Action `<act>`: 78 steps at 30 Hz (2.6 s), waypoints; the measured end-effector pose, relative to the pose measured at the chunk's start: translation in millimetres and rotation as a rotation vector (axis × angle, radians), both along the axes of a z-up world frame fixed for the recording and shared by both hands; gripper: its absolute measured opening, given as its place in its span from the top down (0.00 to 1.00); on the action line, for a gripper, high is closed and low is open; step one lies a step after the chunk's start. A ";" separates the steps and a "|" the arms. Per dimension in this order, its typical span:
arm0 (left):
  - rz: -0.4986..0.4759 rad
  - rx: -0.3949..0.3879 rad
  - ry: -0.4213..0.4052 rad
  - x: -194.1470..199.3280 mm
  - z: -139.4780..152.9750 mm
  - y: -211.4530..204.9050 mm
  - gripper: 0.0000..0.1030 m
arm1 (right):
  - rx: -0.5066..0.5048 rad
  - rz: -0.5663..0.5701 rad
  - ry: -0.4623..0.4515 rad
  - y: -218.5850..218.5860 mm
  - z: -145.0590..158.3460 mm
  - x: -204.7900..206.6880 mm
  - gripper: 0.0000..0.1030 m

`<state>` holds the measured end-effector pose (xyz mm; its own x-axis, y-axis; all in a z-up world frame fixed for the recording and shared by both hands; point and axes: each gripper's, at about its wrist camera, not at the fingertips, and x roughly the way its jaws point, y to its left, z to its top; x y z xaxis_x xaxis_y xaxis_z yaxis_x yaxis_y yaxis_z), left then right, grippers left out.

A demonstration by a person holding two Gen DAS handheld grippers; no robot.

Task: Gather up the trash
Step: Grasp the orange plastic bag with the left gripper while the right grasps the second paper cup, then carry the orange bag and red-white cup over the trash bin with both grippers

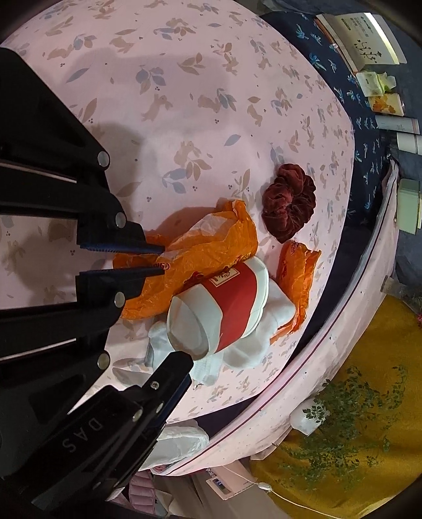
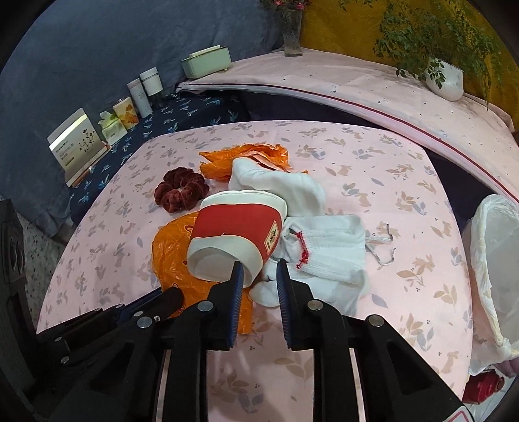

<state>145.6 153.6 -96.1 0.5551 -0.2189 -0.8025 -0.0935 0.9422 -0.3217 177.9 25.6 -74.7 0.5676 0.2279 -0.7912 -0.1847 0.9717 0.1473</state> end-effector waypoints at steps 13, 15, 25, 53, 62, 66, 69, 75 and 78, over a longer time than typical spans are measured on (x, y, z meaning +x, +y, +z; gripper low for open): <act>0.000 -0.014 -0.016 -1.9 6.4 7.3 0.93 | -0.001 0.020 -0.003 13.7 -5.5 9.3 0.98; -0.001 -0.012 -0.025 -3.6 10.5 7.0 0.93 | 0.001 0.020 -0.018 12.4 0.0 7.3 0.98; -0.022 0.004 -0.087 -8.6 43.9 -8.5 0.95 | 0.031 -0.029 -0.104 -18.5 37.6 -1.9 0.98; -0.378 -0.010 -0.218 -1.4 123.1 -227.8 0.95 | 0.058 -0.406 -0.207 -259.6 74.5 -59.9 0.98; -0.492 -0.002 -0.186 7.4 110.3 -300.1 0.95 | 0.068 -0.525 -0.175 -329.6 52.3 -78.8 0.98; -0.533 -0.002 -0.168 10.3 102.8 -324.7 0.94 | 0.071 -0.554 -0.159 -346.2 43.5 -81.7 0.98; -0.542 0.008 -0.164 12.2 98.0 -337.5 0.80 | 0.072 -0.569 -0.150 -352.9 38.3 -83.5 0.98; -0.523 0.040 -0.160 14.9 90.2 -342.3 0.68 | 0.077 -0.579 -0.141 -359.6 33.3 -81.8 0.98; -0.510 0.050 -0.157 16.5 87.2 -338.2 0.68 | 0.081 -0.579 -0.139 -360.4 32.1 -79.3 0.98</act>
<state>162.1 -184.5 -8.9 0.5024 -0.4558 -0.7347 0.4254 0.8701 -0.2489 98.6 -334.8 -42.6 0.7141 -0.0927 -0.6939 0.3482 0.9069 0.2372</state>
